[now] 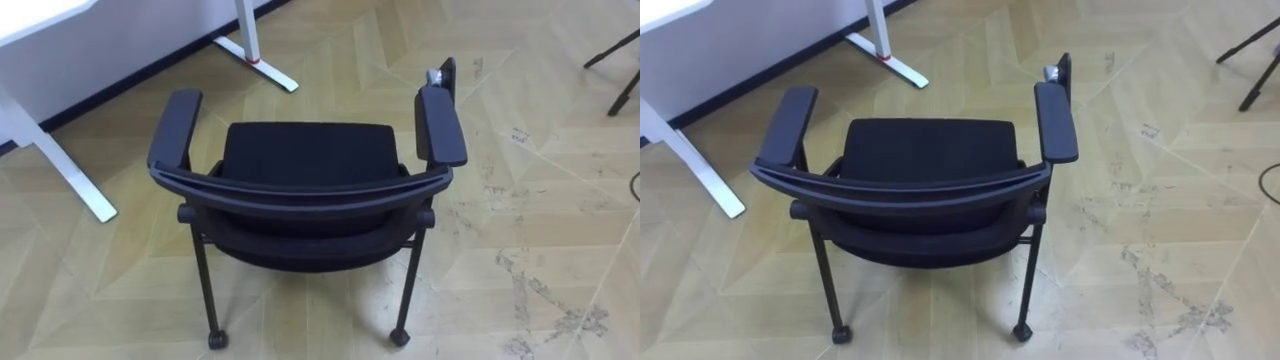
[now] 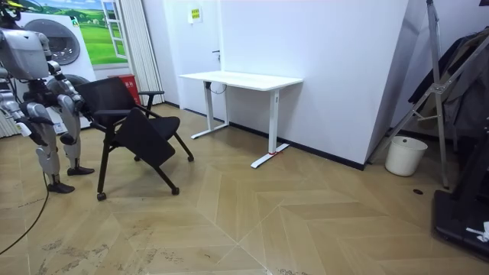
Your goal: Push chair
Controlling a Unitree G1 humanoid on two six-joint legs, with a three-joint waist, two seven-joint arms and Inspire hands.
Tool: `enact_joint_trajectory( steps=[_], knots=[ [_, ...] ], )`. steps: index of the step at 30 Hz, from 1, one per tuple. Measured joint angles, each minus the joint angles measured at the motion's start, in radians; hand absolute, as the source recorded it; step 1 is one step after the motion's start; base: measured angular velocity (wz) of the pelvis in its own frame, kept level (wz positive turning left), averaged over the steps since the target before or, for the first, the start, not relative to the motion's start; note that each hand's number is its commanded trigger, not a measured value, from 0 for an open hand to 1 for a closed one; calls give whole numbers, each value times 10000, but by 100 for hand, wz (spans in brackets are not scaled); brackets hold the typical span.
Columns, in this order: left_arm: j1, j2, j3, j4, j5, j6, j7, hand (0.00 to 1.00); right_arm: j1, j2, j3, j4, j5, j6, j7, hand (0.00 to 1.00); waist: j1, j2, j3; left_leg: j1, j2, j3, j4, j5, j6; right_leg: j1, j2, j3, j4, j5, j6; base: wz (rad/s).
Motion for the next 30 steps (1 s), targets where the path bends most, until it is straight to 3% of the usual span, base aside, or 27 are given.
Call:
enact_joint_trajectory(
  steps=[8, 14, 26, 30],
  knots=[
    [175, -38, 633, 40, -20, -10, 27, 0, -25, 0, -413, 14, -506, -6, -102, 0, 25, 53, 5, -5, 1, -6, 14, 0, 1, -19, -5, -64, -27, -2, 0, 0],
    [232, -38, 767, 27, -194, -24, 72, 0, -30, 0, -417, 8, -504, -10, -193, 0, 39, 95, -2, -119, 0, -42, 18, 0, 0, -12, -4, -112, -30, -3, 1, 1],
    [788, -36, 860, -521, -1195, -335, 114, 0, -224, -3, -406, -15, -371, -29, -435, 0, 331, -26, -9, -180, -23, -299, 40, 0, 0, 5, -25, -357, -43, -16, 3, 5],
    [1009, -3, 1596, -373, -1406, -398, 139, 0, -196, -3, -519, -8, -384, 1, -498, 0, 397, -101, -32, -223, -76, -524, 78, 0, 1, 155, -58, -588, -136, -38, 15, 16]
  ],
)
